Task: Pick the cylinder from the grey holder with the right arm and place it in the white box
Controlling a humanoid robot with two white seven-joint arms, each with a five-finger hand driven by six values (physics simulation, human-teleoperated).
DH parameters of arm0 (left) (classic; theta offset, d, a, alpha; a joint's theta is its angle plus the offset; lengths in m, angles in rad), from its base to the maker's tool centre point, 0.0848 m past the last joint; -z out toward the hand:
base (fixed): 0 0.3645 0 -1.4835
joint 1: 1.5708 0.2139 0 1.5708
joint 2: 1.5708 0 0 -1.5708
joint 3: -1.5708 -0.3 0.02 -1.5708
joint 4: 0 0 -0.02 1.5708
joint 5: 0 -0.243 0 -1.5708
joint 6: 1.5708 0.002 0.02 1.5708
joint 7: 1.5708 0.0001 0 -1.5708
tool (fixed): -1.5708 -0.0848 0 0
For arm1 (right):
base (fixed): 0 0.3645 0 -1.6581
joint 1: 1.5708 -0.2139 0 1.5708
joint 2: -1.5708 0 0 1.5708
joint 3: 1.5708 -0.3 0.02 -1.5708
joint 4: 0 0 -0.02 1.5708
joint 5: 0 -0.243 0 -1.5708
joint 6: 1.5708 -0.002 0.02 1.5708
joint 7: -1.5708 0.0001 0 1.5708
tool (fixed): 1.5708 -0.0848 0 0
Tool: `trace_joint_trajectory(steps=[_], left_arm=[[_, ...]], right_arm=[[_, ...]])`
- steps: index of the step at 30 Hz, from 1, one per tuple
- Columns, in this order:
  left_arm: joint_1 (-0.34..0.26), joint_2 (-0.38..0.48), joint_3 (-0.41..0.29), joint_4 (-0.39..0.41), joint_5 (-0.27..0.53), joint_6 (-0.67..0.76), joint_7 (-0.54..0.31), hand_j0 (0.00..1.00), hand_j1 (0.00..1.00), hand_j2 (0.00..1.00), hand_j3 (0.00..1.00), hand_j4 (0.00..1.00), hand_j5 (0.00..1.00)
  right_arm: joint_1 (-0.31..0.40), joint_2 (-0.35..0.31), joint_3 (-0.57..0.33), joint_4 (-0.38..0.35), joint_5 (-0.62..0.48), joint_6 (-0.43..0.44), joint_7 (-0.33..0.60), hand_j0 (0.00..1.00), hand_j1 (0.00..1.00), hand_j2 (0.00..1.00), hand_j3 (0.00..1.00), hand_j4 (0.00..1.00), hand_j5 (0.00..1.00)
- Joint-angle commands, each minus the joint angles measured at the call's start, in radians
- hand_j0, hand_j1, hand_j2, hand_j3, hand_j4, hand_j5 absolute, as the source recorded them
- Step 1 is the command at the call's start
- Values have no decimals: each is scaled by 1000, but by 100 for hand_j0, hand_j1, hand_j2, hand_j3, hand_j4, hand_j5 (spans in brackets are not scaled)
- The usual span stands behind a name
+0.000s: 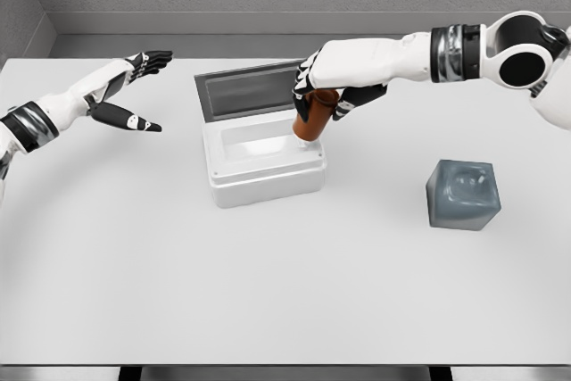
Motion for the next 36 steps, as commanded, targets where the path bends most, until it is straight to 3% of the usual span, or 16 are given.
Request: trace_joint_trajectory(steps=[1,2,7,9,18,22,26,28,30,31,36], left_arm=[[0,0,1,0,7,1,0,100,100,100,100,100,100],[0,0,1,0,7,1,-1,100,100,100,100,100,100],[0,-1,1,0,7,1,-1,100,100,100,100,100,100],[0,-1,1,0,7,1,-1,100,100,100,100,100,100],[0,2,1,0,7,0,-1,100,100,100,100,100,100],[0,3,1,0,7,0,-1,100,100,100,100,100,100],[0,3,1,0,7,0,-1,100,100,100,100,100,100],[3,3,-1,-2,7,0,-1,100,100,100,100,100,100],[6,6,-2,-20,7,0,-1,100,100,100,100,100,100],[6,5,-2,-20,7,0,-3,100,100,100,100,100,100],[0,-1,-2,-22,7,1,-3,100,100,100,100,100,100]], right_arm=[[0,10,-3,8,-6,3,1,40,40,40,40,40,40],[-2,13,-3,8,-6,3,1,41,41,41,41,41,41],[3,10,-37,5,-2,3,2,69,69,69,69,69,69],[3,8,-38,5,-2,3,2,74,74,74,74,74,74],[9,-5,-74,-4,-2,3,1,74,74,74,74,74,74],[11,-48,-75,-65,-3,3,-3,74,74,74,74,74,74],[11,-180,-109,-183,-17,3,-13,75,75,75,75,75,75],[11,-312,-130,-257,-69,3,-15,80,80,80,80,80,80],[11,-481,-129,-289,-71,3,-108,99,99,99,99,99,99],[11,-559,-129,-304,-71,3,-142,100,100,100,100,100,100],[15,-573,-89,-351,-66,3,-136,100,100,100,100,100,100]])
